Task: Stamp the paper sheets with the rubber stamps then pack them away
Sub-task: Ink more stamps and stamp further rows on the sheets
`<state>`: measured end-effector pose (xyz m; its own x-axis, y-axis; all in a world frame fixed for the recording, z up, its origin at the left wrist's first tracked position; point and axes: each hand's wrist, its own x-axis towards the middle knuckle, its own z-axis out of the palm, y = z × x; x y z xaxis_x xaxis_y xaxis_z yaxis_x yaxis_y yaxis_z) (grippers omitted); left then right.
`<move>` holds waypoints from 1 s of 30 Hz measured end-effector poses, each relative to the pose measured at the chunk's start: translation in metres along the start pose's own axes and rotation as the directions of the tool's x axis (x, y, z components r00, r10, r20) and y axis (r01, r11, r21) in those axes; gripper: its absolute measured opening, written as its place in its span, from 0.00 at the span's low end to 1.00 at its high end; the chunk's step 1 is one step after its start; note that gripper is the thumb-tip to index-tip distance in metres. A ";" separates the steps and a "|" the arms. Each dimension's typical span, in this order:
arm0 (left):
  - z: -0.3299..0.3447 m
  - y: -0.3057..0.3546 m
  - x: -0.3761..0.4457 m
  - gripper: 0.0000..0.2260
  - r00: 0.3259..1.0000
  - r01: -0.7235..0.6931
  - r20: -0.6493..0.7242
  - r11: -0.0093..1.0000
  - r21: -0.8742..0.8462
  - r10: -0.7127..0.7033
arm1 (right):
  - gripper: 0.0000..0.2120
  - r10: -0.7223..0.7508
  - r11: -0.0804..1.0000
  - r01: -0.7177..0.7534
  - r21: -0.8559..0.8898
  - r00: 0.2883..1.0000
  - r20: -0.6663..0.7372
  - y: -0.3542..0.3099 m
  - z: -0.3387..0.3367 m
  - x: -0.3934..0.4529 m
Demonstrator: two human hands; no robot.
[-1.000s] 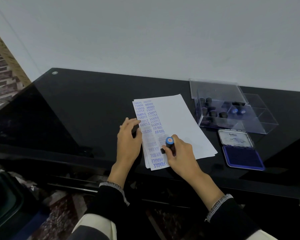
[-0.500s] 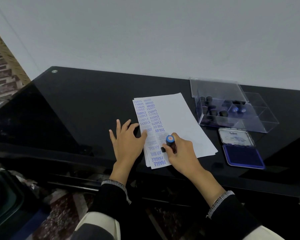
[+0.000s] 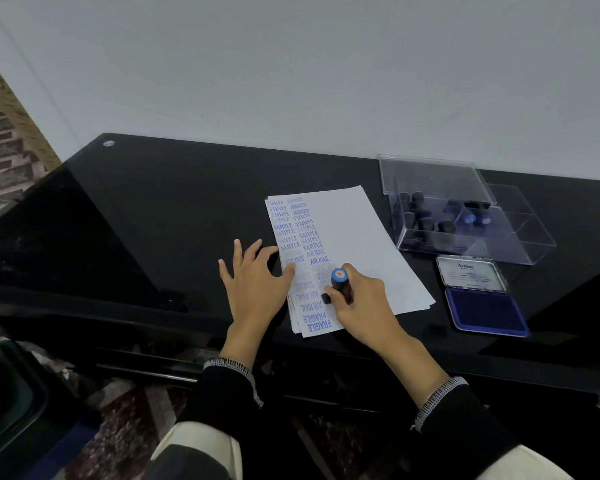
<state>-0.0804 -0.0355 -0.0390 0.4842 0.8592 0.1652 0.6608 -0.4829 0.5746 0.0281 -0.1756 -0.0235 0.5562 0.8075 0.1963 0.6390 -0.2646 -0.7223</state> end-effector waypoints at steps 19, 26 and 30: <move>0.000 0.001 0.000 0.20 1.000 0.002 0.003 1.000 0.002 -0.002 | 0.13 -0.037 0.998 0.036 -0.044 0.998 -0.044 0.002 0.003 -0.007; 0.000 0.001 0.000 0.20 1.000 0.000 -0.005 1.000 0.013 0.000 | 0.11 -0.013 0.999 0.013 -0.029 1.000 0.012 -0.004 -0.003 -0.001; 0.000 0.001 0.000 0.20 1.000 -0.001 -0.008 1.000 0.010 0.001 | 0.11 -0.009 0.999 0.010 -0.040 1.000 0.027 -0.006 -0.004 0.002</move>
<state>-0.0795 -0.0363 -0.0384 0.4805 0.8599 0.1722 0.6661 -0.4855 0.5662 0.0279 -0.1747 -0.0163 0.5361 0.8236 0.1852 0.6651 -0.2771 -0.6934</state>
